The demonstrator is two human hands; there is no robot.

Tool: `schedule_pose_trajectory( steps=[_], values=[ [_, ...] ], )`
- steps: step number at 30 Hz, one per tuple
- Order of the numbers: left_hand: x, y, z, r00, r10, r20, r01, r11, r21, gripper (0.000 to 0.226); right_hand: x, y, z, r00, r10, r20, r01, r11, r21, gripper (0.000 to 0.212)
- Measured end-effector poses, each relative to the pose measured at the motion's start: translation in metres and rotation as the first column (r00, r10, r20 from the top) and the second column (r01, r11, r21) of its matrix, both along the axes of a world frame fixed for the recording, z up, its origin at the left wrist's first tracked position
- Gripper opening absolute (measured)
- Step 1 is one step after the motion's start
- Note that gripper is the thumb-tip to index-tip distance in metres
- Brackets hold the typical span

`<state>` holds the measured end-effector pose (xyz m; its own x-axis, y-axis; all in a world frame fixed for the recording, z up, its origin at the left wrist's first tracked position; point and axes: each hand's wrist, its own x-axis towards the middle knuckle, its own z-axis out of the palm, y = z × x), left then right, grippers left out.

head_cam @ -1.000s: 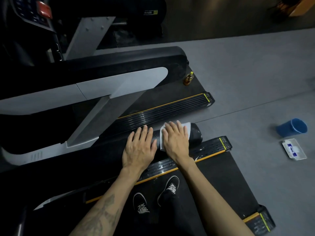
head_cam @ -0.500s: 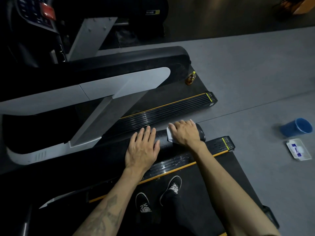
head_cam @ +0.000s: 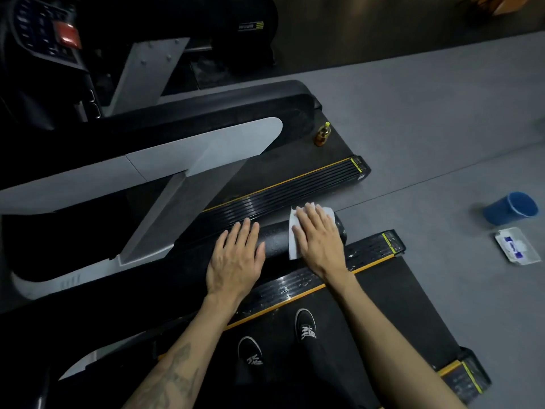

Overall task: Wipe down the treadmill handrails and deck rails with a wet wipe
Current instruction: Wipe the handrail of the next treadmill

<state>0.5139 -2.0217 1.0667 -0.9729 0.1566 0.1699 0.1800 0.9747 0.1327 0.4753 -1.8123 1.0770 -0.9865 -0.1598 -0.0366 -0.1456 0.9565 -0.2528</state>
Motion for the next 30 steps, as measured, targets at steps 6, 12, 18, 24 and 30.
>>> schedule_pose_trajectory(
  steps=[6, 12, 18, 24, 30],
  values=[
    [-0.001, 0.002, 0.006, 0.997, 0.031, 0.067, -0.031, 1.0, 0.005, 0.054, 0.031, -0.011, -0.009, 0.992, -0.105, -0.068, 0.102, 0.994, -0.048, 0.062],
    [-0.005, 0.039, 0.008, 0.99, 0.068, 0.126, -0.075, 0.996, 0.053, 0.062, 0.013, 0.024, -0.016, 0.992, 0.065, -0.107, -0.075, 0.993, -0.087, 0.054],
    [-0.001, 0.073, 0.002, 0.976, 0.194, 0.098, -0.202, 0.976, 0.076, 0.057, 0.046, 0.015, -0.035, 0.982, -0.097, -0.163, 0.037, 0.941, -0.336, 0.053],
    [0.0, 0.086, -0.004, 0.965, 0.251, 0.074, -0.255, 0.966, 0.051, 0.054, 0.008, 0.045, -0.032, 0.98, 0.033, -0.196, -0.092, 0.949, -0.303, 0.053],
    [-0.007, 0.104, -0.003, 0.976, 0.198, 0.091, -0.201, 0.979, 0.02, 0.057, 0.017, 0.038, -0.033, 0.99, -0.122, -0.07, 0.078, 0.888, -0.453, 0.06]
  ],
)
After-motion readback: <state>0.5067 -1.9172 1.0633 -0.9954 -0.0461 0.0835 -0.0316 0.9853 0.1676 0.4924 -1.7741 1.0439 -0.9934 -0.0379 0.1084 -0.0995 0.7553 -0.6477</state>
